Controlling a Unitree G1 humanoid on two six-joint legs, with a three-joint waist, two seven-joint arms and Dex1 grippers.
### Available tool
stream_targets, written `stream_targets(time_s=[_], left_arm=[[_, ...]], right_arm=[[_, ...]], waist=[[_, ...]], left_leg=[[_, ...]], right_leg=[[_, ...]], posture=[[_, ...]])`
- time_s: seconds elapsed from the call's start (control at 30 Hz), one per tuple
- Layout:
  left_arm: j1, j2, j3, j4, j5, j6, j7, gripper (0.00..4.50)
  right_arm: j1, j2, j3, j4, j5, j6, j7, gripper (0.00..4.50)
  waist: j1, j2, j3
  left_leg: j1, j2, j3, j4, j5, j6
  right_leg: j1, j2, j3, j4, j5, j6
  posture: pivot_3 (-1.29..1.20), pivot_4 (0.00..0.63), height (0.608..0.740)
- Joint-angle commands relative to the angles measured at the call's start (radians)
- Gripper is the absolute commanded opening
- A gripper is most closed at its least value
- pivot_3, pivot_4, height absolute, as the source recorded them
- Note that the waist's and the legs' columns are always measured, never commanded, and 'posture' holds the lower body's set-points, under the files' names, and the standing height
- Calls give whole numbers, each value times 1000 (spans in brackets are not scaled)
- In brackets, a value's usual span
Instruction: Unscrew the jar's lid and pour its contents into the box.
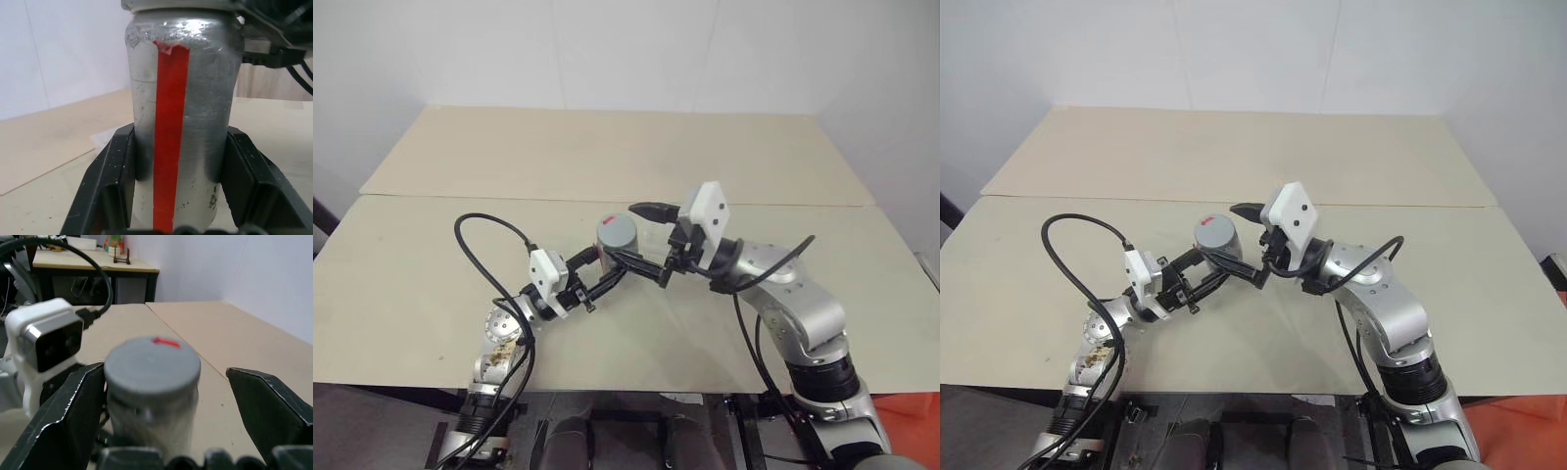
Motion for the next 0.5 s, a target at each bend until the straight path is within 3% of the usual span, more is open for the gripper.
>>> stream_targets(time_s=[0.03,0.5], left_arm=[[-19,2,11,-10,-23,-29,-10,2092],[-14,9,9,-5,-15,-32,-9,2092]], right_arm=[[6,-21,-48,-43,10,-32,7,4458],[61,-104,-112,-78,66,-23,67,4458]], waist=[[0,0,0],[1,0,0]], left_leg=[[0,0,0,0,0,0],[0,0,0,0,0,0]], right_leg=[[0,0,0,0,0,0],[0,0,0,0,0,0]], posture=[[0,150,740],[0,150,740]])
